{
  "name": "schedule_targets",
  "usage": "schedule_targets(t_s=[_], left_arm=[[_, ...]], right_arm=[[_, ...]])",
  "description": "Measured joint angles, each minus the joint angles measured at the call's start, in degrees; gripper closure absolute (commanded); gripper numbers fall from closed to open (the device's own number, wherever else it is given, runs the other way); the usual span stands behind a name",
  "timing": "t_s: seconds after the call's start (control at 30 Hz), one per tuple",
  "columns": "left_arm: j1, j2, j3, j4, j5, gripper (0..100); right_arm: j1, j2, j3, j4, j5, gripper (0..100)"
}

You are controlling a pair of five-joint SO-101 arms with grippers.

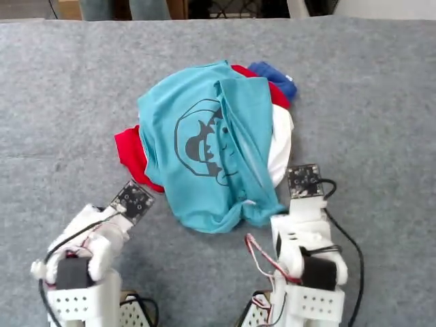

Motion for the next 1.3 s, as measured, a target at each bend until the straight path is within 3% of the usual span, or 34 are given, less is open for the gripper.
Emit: schedule_targets(t_s=[0.07,0.17,0.3,0.53,0.6,0.8,0.87,1.1,1.3], left_arm=[[-4.4,0.0,-3.69,0.35,-6.33,97],[-12.84,0.0,-9.76,0.35,-5.89,97],[-21.54,-0.26,-18.9,-1.58,0.53,97],[-23.21,7.56,-33.49,-1.41,14.77,97],[-23.38,12.84,-37.89,-0.97,19.25,97],[-23.38,32.44,-54.59,9.76,35.16,97],[-23.38,37.89,-59.16,13.54,38.59,97],[-23.74,43.43,-62.95,17.85,39.74,97],[-23.74,43.43,-61.63,18.02,39.74,97]], right_arm=[[-0.79,0.0,-6.33,-0.35,-0.09,98.4],[-4.04,0.09,-15.82,-0.7,-0.09,98.4],[-8.09,8.88,-27.87,-0.7,-0.09,98.3],[-18.9,41.23,-55.47,6.77,-0.09,97.2],[-23.56,50.81,-63.82,10.02,-0.18,90.8],[-32.35,74.46,-77.71,11.08,-5.89,57.4],[-34.02,81.76,-79.38,9.76,-6.59,53.7],[-38.15,104.88,-80.18,-4.4,-7.21,68.2],[-37.8,118.51,-82.46,-14.24,-7.3,98.7]])
